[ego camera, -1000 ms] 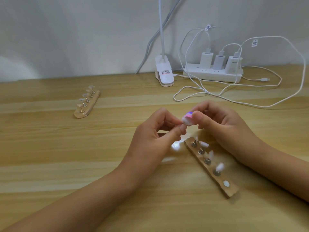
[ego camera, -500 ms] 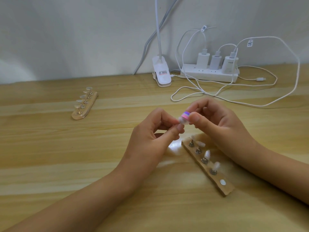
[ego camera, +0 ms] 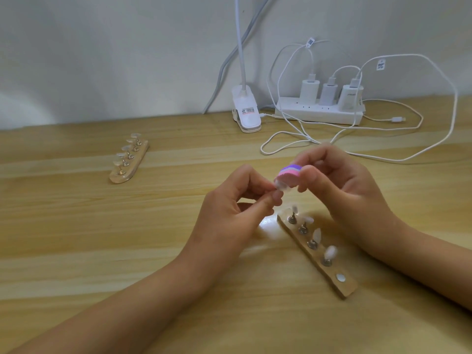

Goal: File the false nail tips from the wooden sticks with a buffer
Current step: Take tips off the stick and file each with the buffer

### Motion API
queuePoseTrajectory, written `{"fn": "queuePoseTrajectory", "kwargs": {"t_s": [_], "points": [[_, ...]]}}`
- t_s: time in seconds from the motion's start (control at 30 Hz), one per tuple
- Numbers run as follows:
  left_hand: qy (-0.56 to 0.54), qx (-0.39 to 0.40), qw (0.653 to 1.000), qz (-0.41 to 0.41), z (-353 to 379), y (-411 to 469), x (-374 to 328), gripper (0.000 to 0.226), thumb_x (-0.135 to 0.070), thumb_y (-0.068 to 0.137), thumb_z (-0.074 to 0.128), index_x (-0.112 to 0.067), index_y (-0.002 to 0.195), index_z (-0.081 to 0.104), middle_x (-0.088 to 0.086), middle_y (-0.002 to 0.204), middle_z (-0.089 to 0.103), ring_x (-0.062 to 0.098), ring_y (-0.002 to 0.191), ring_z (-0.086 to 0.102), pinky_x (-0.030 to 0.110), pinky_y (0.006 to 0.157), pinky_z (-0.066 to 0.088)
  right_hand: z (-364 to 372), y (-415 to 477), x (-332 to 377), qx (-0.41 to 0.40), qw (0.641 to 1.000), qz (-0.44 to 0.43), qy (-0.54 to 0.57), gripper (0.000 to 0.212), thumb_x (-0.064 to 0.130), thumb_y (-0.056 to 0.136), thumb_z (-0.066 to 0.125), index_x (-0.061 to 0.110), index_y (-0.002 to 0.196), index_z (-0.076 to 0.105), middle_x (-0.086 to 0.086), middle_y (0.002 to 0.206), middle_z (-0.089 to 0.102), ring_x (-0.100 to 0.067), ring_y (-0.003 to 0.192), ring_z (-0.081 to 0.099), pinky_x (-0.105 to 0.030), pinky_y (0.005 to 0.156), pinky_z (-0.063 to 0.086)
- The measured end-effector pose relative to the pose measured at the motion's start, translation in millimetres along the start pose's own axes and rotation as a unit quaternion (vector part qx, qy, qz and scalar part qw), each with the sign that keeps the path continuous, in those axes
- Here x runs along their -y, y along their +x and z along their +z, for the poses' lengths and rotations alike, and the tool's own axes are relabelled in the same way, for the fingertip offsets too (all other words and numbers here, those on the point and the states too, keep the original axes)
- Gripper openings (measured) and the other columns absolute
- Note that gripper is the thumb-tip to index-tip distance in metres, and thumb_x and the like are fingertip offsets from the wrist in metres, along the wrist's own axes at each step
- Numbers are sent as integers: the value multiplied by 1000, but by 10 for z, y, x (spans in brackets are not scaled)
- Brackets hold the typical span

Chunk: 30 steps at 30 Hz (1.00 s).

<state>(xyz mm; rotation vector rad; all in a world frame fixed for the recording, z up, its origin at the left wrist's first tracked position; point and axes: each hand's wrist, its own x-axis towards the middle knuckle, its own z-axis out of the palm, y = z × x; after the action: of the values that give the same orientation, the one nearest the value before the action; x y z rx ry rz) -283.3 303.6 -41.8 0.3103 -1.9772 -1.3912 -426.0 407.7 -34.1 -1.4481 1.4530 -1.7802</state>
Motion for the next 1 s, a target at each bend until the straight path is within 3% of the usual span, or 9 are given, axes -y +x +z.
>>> {"fn": "queuePoseTrajectory", "kwargs": {"t_s": [0.17,0.3,0.37,0.7,0.83,0.93,1.0], "points": [[-2,-3,1000,-1,-5,9,2,25,-16,87,71,-34,75,60,-9,77,70,6,75,67,19,67,54,-20,35,-39,10,998,51,-28,18,36,83,69,21,91,63,10,81,70,-1,77,63,-14,71,49],[-2,-5,1000,-3,-4,12,11,25,-14,87,70,-33,76,59,-9,78,70,7,76,68,23,69,57,-15,9,-12,13,1000,11,-14,18,35,84,68,20,93,62,6,85,70,-4,80,64,-16,74,49],[0,-4,1000,-3,-5,11,11,23,-17,87,71,-33,76,60,-7,80,71,8,76,67,24,70,57,-13,20,-22,21,999,39,-24,19,35,84,69,20,91,61,11,80,70,1,75,62,-15,71,48],[-2,-3,1000,-4,-3,-3,-19,26,-15,87,71,-34,74,59,-10,77,70,6,72,67,15,65,51,-6,8,-42,2,999,25,-43,22,42,82,65,21,89,60,9,83,70,-5,79,64,-18,75,49],[-3,-6,1000,-6,-8,-3,-18,21,-21,86,70,-33,75,59,-5,82,72,9,77,68,21,67,55,-16,15,-71,17,997,60,-41,23,39,84,67,18,88,59,11,79,70,-1,74,61,-16,68,47],[7,-8,1000,-10,-11,-6,-14,22,-19,88,69,-34,76,59,-7,81,72,10,77,69,28,70,59,-27,8,-70,4,998,34,-49,26,41,84,67,16,90,59,11,83,69,-2,79,62,-16,72,47],[10,-7,1000,-10,-17,-4,-12,20,-19,88,70,-32,77,59,-6,83,72,10,78,68,25,69,57,-27,9,-78,19,997,47,-53,25,40,86,69,18,89,59,13,81,69,1,76,61,-13,70,47]]}}
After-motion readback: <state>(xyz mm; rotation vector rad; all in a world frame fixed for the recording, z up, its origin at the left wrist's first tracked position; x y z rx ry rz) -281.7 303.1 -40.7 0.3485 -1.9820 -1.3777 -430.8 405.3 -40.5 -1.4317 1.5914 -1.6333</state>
